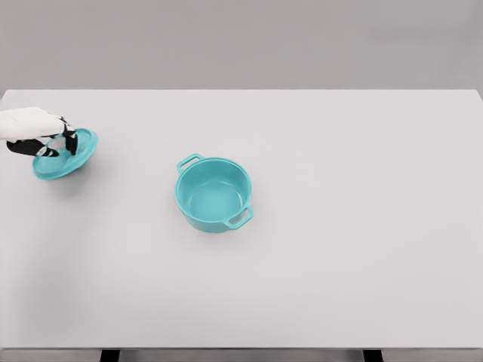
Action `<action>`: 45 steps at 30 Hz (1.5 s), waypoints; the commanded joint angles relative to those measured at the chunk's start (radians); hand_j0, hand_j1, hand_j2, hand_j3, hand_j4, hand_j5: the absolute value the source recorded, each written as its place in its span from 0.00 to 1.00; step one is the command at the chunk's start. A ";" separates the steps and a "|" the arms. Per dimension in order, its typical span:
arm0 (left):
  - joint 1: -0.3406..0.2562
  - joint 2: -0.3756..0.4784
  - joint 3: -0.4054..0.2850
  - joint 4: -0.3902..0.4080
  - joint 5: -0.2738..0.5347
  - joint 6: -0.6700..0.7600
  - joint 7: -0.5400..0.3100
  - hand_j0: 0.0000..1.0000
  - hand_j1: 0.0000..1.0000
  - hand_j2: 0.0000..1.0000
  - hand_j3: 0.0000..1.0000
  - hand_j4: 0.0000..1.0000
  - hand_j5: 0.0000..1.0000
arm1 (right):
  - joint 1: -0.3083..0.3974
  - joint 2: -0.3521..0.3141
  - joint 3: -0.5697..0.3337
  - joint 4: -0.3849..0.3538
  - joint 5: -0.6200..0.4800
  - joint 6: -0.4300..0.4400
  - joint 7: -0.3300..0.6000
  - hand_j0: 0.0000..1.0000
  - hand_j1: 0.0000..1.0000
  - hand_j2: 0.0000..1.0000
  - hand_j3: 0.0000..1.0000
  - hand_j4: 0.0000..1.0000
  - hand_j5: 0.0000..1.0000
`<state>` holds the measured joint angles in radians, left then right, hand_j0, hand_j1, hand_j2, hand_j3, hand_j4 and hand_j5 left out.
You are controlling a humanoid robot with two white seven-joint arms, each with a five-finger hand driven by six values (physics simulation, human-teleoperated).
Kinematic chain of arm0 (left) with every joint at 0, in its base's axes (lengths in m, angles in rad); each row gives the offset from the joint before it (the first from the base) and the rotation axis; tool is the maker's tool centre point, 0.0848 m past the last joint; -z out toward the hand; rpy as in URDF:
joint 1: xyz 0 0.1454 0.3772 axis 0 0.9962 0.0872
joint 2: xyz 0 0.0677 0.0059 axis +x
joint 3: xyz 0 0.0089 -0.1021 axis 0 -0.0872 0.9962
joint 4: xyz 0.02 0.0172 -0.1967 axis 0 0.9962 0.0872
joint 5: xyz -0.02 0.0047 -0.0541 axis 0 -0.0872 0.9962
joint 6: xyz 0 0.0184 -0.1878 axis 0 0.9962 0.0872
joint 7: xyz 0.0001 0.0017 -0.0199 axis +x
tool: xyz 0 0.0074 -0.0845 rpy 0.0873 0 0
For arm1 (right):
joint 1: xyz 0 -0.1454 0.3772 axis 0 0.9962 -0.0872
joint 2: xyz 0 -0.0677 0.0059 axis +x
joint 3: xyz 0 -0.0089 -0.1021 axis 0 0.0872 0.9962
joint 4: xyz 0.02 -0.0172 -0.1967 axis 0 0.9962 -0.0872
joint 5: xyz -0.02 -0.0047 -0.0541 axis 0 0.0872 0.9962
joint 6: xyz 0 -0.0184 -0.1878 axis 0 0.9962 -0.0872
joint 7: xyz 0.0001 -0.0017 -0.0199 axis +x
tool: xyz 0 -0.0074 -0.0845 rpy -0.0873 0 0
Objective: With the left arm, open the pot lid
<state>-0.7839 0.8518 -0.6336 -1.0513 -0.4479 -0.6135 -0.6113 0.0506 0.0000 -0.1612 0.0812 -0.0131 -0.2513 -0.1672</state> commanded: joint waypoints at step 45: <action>0.124 -0.023 0.256 -0.073 0.178 0.003 0.000 1.00 1.00 1.00 1.00 1.00 1.00 | 0.000 0.000 0.000 -0.001 -0.001 0.000 0.000 1.00 1.00 1.00 1.00 1.00 1.00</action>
<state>-0.6596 0.8301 -0.3873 -1.1236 -0.2857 -0.6134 -0.6113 0.0506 0.0000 -0.1615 0.0810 -0.0131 -0.2511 -0.1672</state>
